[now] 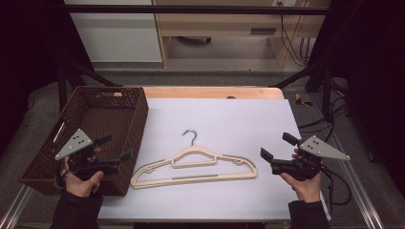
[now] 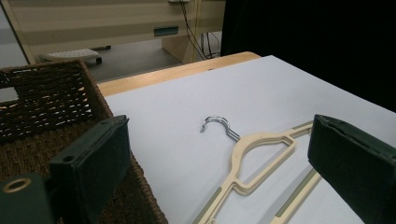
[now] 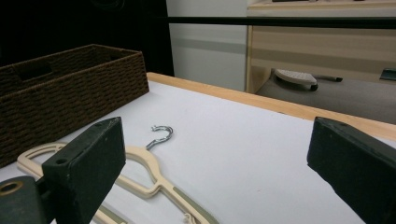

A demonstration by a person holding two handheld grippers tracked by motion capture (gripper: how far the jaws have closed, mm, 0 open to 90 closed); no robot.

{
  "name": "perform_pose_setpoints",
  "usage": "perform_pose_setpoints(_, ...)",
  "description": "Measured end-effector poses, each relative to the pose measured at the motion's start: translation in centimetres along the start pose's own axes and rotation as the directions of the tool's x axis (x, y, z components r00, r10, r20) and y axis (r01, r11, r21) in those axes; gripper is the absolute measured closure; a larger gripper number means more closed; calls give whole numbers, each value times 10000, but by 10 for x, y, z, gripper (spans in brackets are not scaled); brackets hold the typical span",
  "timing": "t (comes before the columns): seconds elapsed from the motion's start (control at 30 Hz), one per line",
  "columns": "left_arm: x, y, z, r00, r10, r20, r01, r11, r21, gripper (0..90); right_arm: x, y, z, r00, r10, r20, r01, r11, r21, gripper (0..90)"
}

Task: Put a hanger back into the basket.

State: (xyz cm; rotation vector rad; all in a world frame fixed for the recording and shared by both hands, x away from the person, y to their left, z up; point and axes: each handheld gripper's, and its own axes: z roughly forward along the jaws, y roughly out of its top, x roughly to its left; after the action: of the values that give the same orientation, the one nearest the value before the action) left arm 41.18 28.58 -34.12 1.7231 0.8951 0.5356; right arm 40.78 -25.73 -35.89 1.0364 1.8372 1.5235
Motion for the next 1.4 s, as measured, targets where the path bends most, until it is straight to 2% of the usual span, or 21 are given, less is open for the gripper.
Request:
perform_pose_setpoints(0.07,-1,0,1,10000,39,26,-39,10000,51,58,1,0,1,10000,-23,35,23,10000,34,44)
perform_pose_setpoints(0.33,-19,3,25,9974,555,463,-596,9939,924,59,2,0,3,10000,-17,-49,18,9999,107,44)
perform_pose_setpoints(0.57,-33,6,54,9933,749,881,-897,9799,1784,68,3,0,3,9999,-32,-115,34,9999,123,45)
perform_pose_setpoints(0.7,-40,4,75,9898,919,1089,-1158,9641,2391,76,3,1,3,10000,-22,-87,23,9999,149,45)
perform_pose_setpoints(0.73,-40,4,75,9898,919,1089,-1158,9641,2391,81,3,1,3,10000,-22,-87,23,9999,149,45)
perform_pose_setpoints(0.77,-42,4,84,9879,975,1204,-1269,9550,2680,86,2,1,2,10000,-35,-68,36,9999,153,45)
perform_pose_setpoints(0.87,-43,4,91,9873,942,1282,-1274,9508,2824,102,3,1,2,10000,-22,-86,23,9999,160,46)
perform_pose_setpoints(0.9,-45,4,101,9870,900,1335,-1269,9450,3015,107,2,0,3,9999,-92,-100,94,9997,226,47)
perform_pose_setpoints(0.97,-46,4,109,9869,945,1307,-1321,9385,3190,112,3,0,4,10000,-67,-68,68,9997,246,46)
perform_pose_setpoints(1.07,-48,2,123,9863,1044,1277,-1436,9243,3536,125,3,0,4,9999,-105,-76,107,9996,279,46)
perform_pose_setpoints(1.1,-49,0,129,9858,1086,1278,-1489,9172,3695,129,3,0,4,9999,-111,-79,113,9995,287,46)
perform_pose_setpoints(1.13,-49,0,129,9858,1086,1278,-1489,9172,3695,138,3,0,4,9999,-111,-79,113,9995,287,46)
perform_pose_setpoints(1.17,-50,-2,137,9856,1091,1289,-1518,9068,3933,148,3,0,4,9999,-129,-83,131,9994,323,46)
perform_pose_setpoints(1.23,-50,-5,146,9858,1106,1261,-1540,8948,4191,171,3,0,4,9999,-133,-104,137,9992,384,46)
perform_pose_setpoints(1.27,-49,-8,151,9856,1131,1256,-1573,8856,4370,180,3,0,5,9998,-148,-113,153,9992,378,46)
perform_pose_setpoints(1.3,-48,-9,155,9858,1135,1236,-1575,8797,4487,186,3,-1,5,9998,-177,-131,182,9991,385,46)
perform_pose_setpoints(1.33,-48,-9,155,9858,1135,1236,-1575,8797,4487,198,3,-1,5,9998,-152,-123,157,9991,406,46)
perform_pose_setpoints(1.37,-47,-12,162,9854,1118,1283,-1597,8677,4707,217,3,-1,5,9997,-174,-144,179,9991,387,46)
perform_pose_setpoints(1.4,-46,-13,165,9856,1107,1276,-1588,8642,4774,231,3,-1,5,9998,-153,-142,158,9991,388,46)
